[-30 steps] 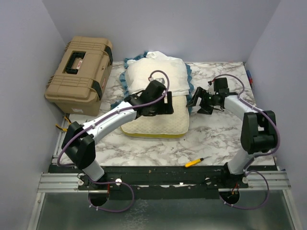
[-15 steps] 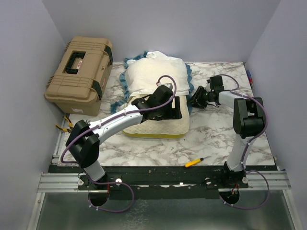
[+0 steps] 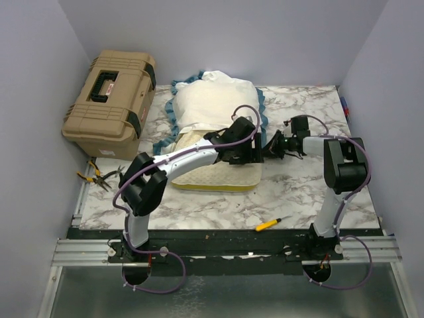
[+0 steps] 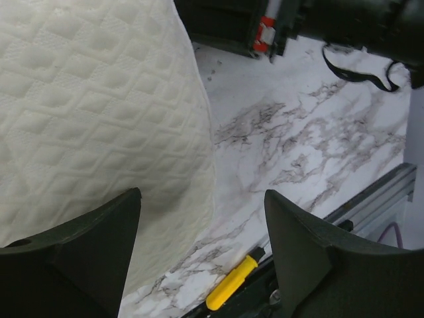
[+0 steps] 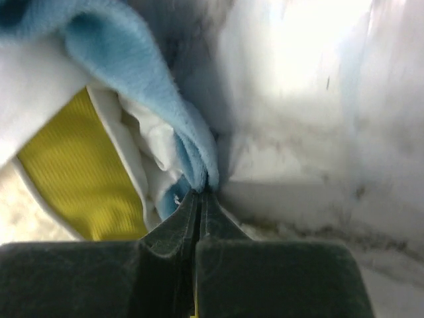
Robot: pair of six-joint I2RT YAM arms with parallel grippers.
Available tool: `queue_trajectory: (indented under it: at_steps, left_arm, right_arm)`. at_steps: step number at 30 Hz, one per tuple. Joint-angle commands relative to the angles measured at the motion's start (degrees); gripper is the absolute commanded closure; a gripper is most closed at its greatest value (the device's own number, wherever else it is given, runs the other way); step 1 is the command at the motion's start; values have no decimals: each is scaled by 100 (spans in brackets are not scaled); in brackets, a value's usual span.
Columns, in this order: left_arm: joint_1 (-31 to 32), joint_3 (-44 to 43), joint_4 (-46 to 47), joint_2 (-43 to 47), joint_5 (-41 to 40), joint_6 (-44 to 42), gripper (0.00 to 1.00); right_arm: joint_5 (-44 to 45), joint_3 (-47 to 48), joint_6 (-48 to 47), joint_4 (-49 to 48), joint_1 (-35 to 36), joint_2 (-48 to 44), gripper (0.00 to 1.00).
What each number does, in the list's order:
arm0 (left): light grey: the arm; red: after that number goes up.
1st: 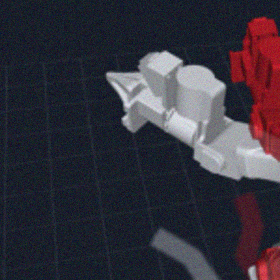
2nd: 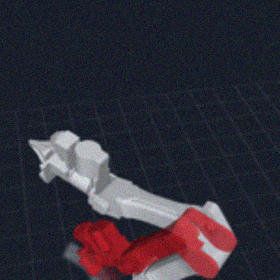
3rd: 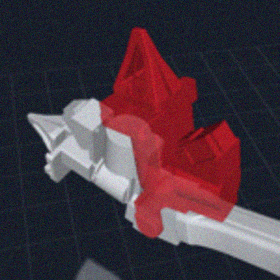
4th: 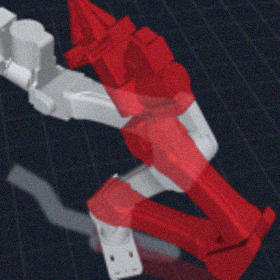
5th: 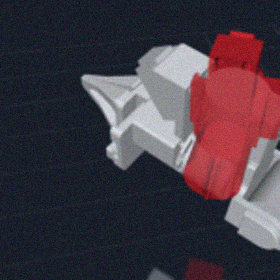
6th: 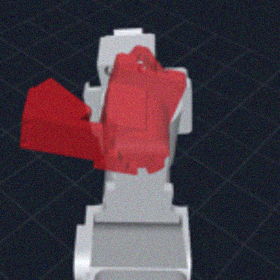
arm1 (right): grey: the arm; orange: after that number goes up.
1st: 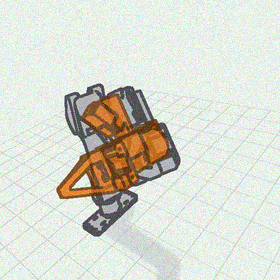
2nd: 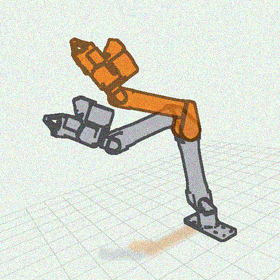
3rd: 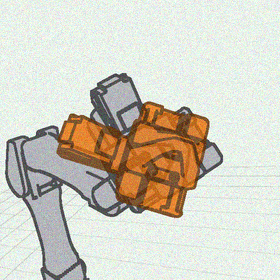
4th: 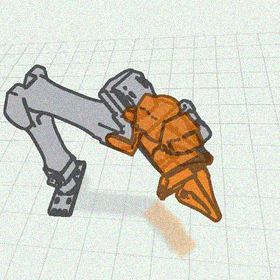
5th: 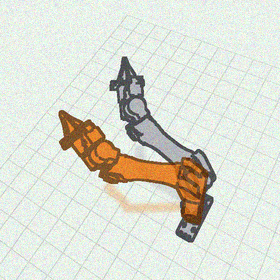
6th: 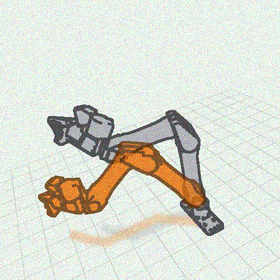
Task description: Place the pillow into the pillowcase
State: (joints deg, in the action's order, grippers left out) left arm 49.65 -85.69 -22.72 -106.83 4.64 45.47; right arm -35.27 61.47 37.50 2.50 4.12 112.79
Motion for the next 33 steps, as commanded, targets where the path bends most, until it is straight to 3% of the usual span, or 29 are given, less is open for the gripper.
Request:
queue_trajectory:
  at_steps: [1,5,7,12,20,26,27,30,33]
  left_arm:
    - [110,-471,-805,-465,-935,31,23]
    - [130,-543,-1204,-842,-1864,-258,21]
    - [127,-691,-1355,-1174,-2012,-522,29]
    - [3,-1317,-1802,-1817,-2357,-999,97]
    - [-490,-2425,-1849,-1575,-2562,-1404,100]
    - [-1075,-2301,-1894,-1361,-2117,-1429,100]
    - [-1098,-2260,-1894,-1307,-2006,-1460,100]
    - [-1101,-2069,-1886,-1117,-1772,-1515,100]
    - [-1099,-1770,-1879,-900,-1695,-1463,100]
  right_arm:
    - [-455,-497,-48,213,-6,-671,100]
    - [-849,-928,100,236,1,-1265,100]
    - [-986,-1105,104,303,1,-1505,100]
    - [-1225,-1300,-87,681,-1,-1899,100]
    - [-1139,-1292,-769,1891,133,-2532,100]
    - [-536,-1230,-851,2142,125,-2806,99]
    - [-372,-1196,-829,2099,118,-2767,95]
    - [-161,-1013,-670,1755,107,-2458,53]
    - [-254,-689,-389,1214,107,-1900,35]
